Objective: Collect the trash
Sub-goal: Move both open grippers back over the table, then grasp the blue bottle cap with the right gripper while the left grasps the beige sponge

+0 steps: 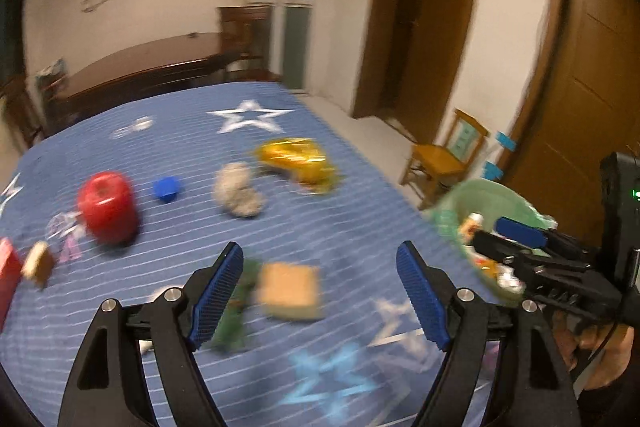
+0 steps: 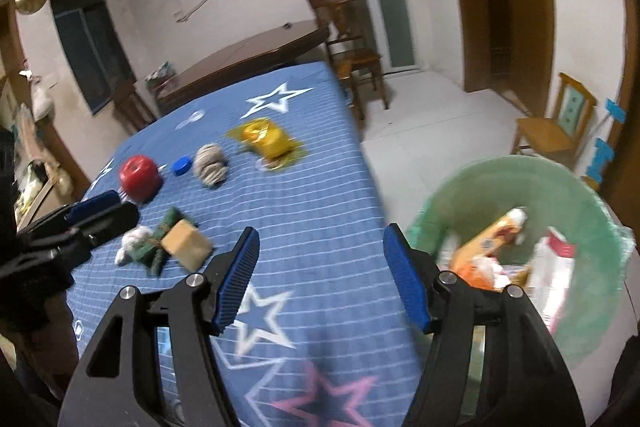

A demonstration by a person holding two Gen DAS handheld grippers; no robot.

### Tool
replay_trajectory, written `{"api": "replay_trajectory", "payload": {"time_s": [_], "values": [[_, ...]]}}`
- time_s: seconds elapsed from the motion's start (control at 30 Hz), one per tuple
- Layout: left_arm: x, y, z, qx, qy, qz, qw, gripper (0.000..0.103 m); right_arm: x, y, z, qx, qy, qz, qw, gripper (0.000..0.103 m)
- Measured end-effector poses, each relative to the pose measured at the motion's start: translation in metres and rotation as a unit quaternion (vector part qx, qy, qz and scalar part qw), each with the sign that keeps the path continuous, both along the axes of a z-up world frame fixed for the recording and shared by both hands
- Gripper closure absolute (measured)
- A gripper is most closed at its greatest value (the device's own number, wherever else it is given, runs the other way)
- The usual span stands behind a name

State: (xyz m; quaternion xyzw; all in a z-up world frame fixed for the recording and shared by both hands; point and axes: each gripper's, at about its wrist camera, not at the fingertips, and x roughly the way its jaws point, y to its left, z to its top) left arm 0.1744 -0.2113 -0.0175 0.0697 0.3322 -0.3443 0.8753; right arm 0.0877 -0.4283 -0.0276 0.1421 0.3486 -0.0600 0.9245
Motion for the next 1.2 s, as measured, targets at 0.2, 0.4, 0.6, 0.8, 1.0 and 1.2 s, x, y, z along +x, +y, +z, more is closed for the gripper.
{"api": "replay_trajectory", "payload": {"time_s": [0.2,0.4,0.6,0.8,1.0,1.2], "values": [[0.065,0.116,-0.004,0.007,0.007,0.111,0.9938,0.024,0.043,0.042,0.011,-0.027,0.001,0.077,0.997,0.041],[0.125,0.19,-0.012,0.045,-0.003,0.15,0.9877,0.024,0.127,0.093,0.033,-0.038,0.008,0.18,0.983,0.041],[0.163,0.2,-0.037,0.105,-0.024,0.183,0.9771,0.024,0.221,0.154,0.016,-0.104,0.072,0.253,0.959,0.042],[0.187,0.2,-0.055,0.111,-0.004,0.166,0.9799,0.024,0.271,0.189,-0.033,-0.182,0.143,0.301,0.925,0.042],[0.196,0.194,-0.069,0.105,0.008,0.155,0.9823,0.026,0.296,0.187,-0.062,-0.176,0.166,0.297,0.924,0.049],[0.205,0.195,-0.08,0.111,0.023,0.168,0.9792,0.046,0.303,0.185,-0.062,-0.139,0.162,0.302,0.929,0.065]]}}
